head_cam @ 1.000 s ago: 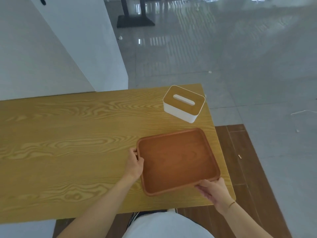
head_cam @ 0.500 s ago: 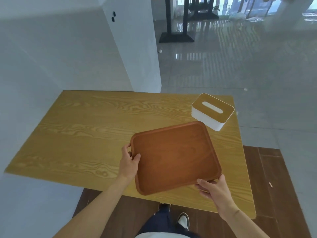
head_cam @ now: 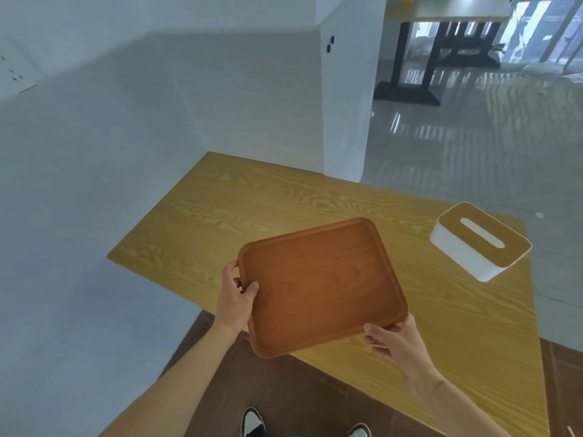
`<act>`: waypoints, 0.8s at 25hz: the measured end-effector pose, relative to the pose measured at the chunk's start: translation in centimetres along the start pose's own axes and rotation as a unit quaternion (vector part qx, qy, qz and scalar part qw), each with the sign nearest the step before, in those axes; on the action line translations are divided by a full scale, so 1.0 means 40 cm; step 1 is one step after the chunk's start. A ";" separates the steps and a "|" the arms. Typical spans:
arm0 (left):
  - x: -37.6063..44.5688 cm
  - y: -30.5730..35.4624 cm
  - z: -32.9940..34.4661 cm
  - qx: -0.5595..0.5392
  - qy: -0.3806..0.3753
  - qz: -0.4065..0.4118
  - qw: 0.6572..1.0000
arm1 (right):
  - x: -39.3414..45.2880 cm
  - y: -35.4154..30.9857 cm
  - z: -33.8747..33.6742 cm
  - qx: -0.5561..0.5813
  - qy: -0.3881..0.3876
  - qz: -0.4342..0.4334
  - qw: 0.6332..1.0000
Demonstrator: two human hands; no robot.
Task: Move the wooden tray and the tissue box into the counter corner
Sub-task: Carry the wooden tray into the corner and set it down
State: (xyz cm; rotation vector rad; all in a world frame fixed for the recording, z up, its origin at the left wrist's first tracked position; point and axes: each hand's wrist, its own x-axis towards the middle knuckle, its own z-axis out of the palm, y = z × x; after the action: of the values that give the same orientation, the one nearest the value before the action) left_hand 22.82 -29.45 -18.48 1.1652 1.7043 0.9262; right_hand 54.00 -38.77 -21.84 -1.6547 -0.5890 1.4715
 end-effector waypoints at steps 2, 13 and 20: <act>0.017 -0.021 -0.073 -0.009 0.020 -0.001 1.000 | 0.012 -0.016 0.073 -0.020 -0.015 -0.007 1.000; 0.145 -0.182 -0.488 -0.052 0.061 -0.026 0.996 | 0.000 -0.049 0.530 -0.089 -0.047 -0.044 0.994; 0.272 -0.214 -0.577 -0.042 0.032 -0.042 0.998 | 0.032 -0.061 0.654 -0.100 -0.025 -0.032 0.994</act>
State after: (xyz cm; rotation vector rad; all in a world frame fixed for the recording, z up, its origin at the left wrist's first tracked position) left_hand -3.47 -24.11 -20.35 1.0103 1.7347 0.9817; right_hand 29.50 -29.41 -19.94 -1.7377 -0.8327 1.4501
